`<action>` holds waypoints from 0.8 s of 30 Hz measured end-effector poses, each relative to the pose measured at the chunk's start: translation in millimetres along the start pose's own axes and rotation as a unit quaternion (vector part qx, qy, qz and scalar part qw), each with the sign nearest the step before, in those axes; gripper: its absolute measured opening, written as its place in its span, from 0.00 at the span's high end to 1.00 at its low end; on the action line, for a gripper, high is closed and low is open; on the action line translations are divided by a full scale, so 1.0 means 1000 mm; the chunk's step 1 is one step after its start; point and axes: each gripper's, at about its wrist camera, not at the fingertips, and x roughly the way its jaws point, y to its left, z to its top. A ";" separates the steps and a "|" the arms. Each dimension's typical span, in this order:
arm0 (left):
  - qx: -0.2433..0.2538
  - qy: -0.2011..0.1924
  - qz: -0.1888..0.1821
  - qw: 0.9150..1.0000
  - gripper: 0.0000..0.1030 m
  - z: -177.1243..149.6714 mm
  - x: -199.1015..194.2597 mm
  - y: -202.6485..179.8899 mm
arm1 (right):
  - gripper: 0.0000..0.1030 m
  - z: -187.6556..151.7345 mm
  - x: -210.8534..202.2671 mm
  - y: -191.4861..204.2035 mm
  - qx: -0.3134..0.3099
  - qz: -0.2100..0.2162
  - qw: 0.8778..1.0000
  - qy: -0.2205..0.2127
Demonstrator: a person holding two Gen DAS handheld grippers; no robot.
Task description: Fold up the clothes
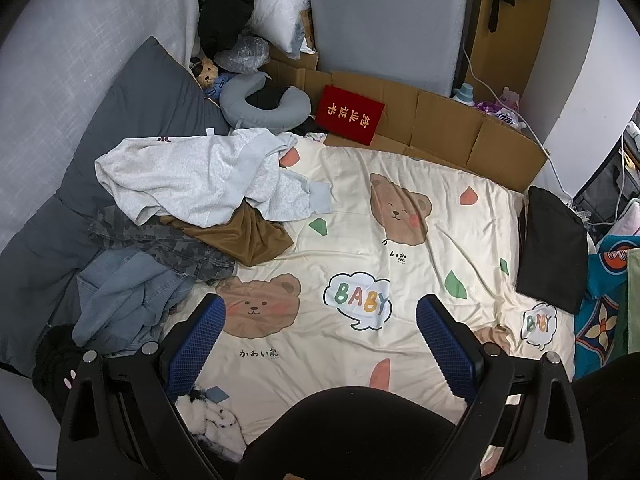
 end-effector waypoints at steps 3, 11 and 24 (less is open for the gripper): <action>0.000 -0.001 -0.001 1.000 0.06 0.000 0.000 0.000 | 0.01 0.000 0.000 0.000 0.000 0.000 1.000 0.000; 0.000 0.000 -0.001 1.000 0.06 -0.001 -0.002 0.000 | 0.01 -0.001 0.000 0.001 0.000 0.000 1.000 0.001; -0.003 0.000 -0.009 1.000 0.06 0.001 0.000 0.003 | 0.01 0.000 0.001 0.002 -0.001 -0.002 1.000 0.002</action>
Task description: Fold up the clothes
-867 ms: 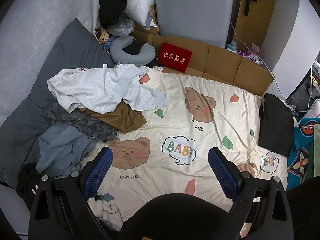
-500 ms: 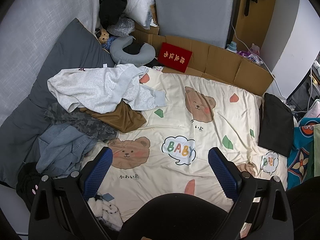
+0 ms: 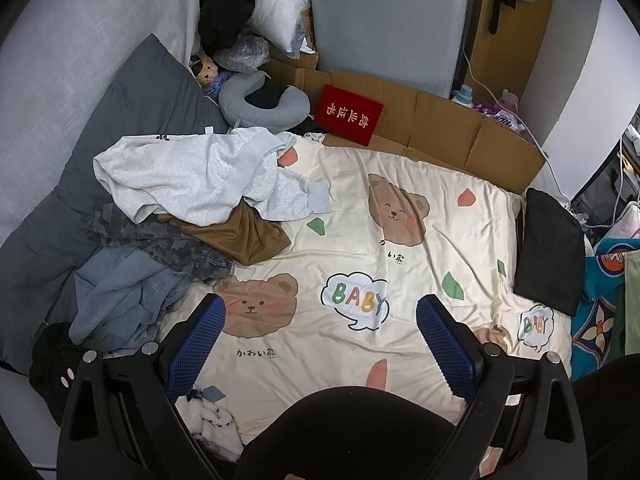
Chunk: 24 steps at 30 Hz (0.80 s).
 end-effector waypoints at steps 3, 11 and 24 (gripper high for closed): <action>0.002 0.000 0.001 1.000 0.06 0.000 0.000 -0.001 | 0.01 0.000 0.000 0.001 0.000 0.000 1.000 0.000; -0.002 -0.003 0.007 1.000 0.06 -0.001 0.001 -0.002 | 0.01 -0.001 0.000 -0.002 0.001 0.003 1.000 -0.001; -0.005 0.004 -0.006 1.000 0.06 0.000 0.002 0.002 | 0.01 -0.002 0.000 -0.002 0.001 0.005 1.000 -0.002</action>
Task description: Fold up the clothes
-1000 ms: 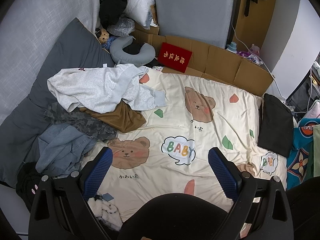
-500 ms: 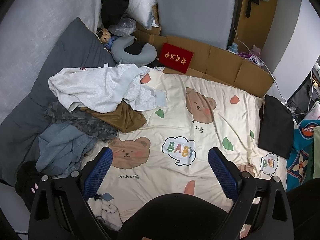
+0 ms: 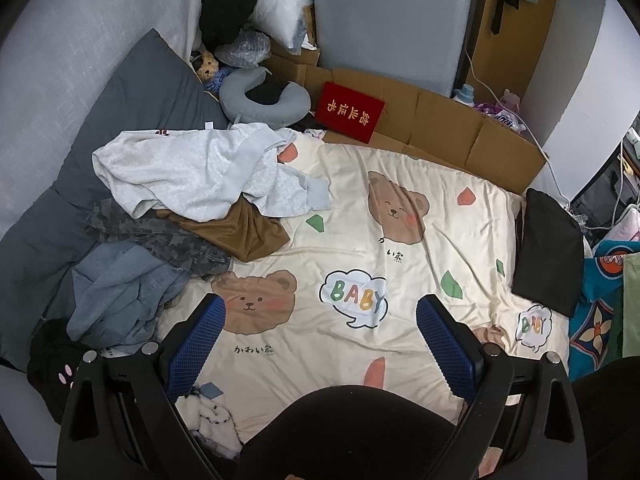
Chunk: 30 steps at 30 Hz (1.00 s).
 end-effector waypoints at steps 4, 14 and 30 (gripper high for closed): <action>0.002 -0.001 0.003 1.000 0.06 0.000 0.000 -0.001 | 0.01 0.000 0.000 0.000 0.000 0.001 1.000 0.000; 0.003 -0.001 0.002 1.000 0.06 -0.001 0.000 -0.001 | 0.01 0.001 0.000 0.001 -0.001 0.002 1.000 0.001; 0.008 0.002 0.000 1.000 0.06 0.000 0.001 -0.002 | 0.01 0.002 0.000 0.000 0.000 0.008 1.000 0.004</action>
